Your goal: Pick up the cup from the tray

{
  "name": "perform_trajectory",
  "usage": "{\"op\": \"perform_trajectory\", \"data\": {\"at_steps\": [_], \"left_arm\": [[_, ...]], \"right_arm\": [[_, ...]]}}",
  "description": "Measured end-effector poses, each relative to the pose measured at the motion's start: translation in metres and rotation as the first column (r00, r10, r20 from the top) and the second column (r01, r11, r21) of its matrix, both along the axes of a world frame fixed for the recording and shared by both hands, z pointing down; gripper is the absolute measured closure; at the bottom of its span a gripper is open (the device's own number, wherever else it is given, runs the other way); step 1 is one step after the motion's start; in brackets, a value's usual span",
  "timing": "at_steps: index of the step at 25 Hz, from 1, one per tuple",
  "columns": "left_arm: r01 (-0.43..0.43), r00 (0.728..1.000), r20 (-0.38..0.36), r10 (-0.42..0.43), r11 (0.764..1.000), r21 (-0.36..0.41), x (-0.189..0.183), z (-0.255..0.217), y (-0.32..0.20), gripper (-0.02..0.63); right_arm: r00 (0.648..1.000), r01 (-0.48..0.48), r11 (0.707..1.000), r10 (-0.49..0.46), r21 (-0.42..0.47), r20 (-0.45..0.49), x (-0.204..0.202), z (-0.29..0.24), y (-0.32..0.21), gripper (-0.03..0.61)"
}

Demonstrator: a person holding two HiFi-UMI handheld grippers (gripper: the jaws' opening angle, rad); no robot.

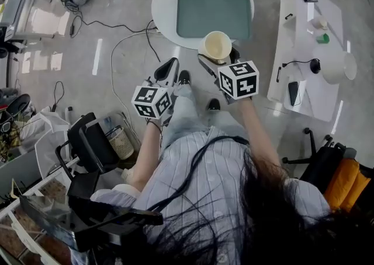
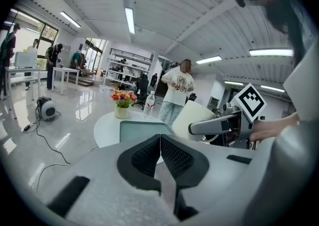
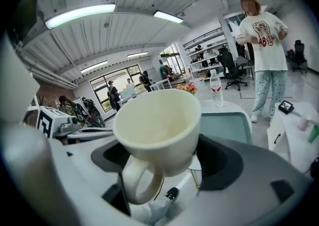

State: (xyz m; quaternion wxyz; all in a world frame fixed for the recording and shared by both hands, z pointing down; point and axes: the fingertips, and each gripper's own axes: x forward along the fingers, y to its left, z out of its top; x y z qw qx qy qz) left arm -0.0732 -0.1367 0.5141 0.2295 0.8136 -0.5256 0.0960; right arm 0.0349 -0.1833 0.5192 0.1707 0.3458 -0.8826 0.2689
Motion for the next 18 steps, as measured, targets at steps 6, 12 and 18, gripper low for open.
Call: {"op": "perform_trajectory", "data": {"at_steps": [6,12,18], "left_arm": [[0.018,1.000,0.011,-0.018,1.000,-0.017,0.016,-0.005,0.036,0.600],[0.007,1.000,0.022,-0.007,1.000,-0.029,0.019,-0.008,0.054,0.600],[-0.042,0.999,0.012,0.042,0.999,-0.008,0.026,-0.016,0.065,0.600]], "right_arm": [[0.999,0.036,0.999,-0.036,-0.012,0.027,0.007,-0.005,0.021,0.181],[0.998,0.025,1.000,-0.024,-0.015,0.061,0.007,-0.010,0.034,0.181],[0.998,0.003,1.000,-0.003,-0.006,0.066,0.004,-0.017,0.049,0.181]]}}
